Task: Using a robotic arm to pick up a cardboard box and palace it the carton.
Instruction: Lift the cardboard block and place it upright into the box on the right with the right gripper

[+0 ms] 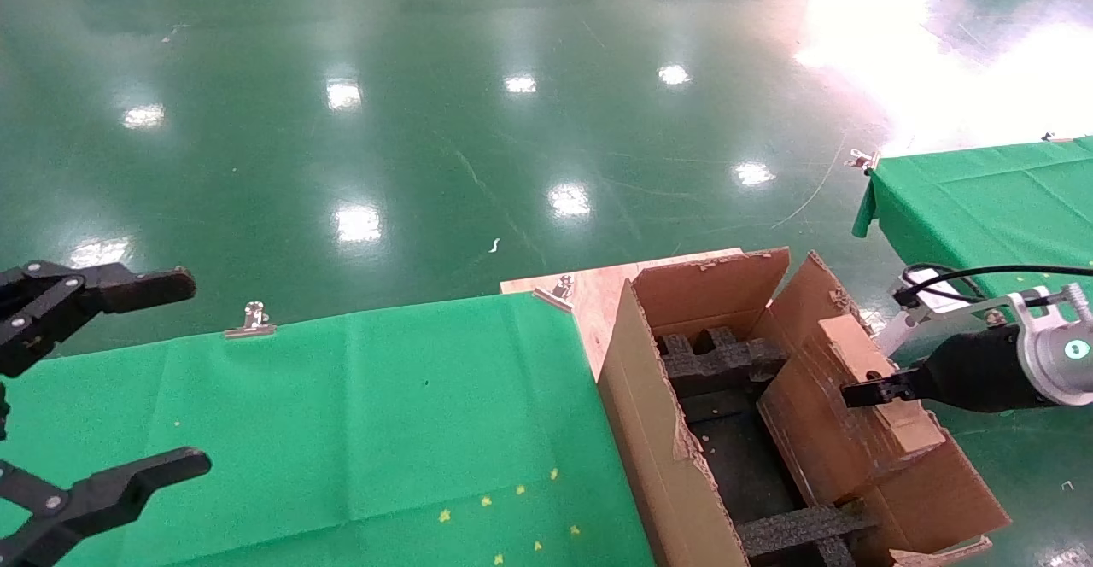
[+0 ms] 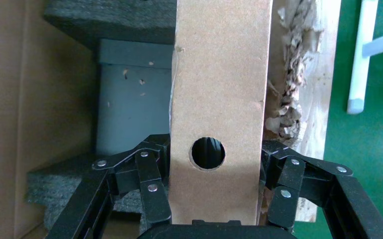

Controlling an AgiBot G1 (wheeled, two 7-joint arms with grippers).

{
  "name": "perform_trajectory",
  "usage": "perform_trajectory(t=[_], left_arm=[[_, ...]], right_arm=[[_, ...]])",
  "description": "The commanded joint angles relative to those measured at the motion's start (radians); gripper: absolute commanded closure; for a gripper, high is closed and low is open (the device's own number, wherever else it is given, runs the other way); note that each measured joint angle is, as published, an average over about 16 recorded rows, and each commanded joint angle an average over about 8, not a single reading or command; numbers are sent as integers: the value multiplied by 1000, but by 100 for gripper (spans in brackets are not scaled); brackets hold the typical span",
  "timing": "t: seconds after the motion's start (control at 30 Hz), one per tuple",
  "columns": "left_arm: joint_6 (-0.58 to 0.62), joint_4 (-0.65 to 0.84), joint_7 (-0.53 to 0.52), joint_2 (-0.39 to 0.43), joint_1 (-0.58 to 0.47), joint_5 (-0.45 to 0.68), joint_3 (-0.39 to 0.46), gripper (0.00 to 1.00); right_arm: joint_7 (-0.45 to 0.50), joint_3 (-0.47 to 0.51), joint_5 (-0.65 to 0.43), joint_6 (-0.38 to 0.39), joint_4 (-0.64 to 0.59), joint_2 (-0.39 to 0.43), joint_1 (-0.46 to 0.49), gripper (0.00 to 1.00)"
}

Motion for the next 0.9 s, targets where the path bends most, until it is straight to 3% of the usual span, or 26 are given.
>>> perform_trajectory(t=[0.03, 0.9], left_arm=[[0, 0, 0, 0, 0, 0, 0, 0], [0, 0, 0, 0, 0, 0, 0, 0]], right_arm=[[-3, -1, 7, 11, -19, -13, -13, 100], [-146, 0, 51, 88, -318, -226, -114, 100]])
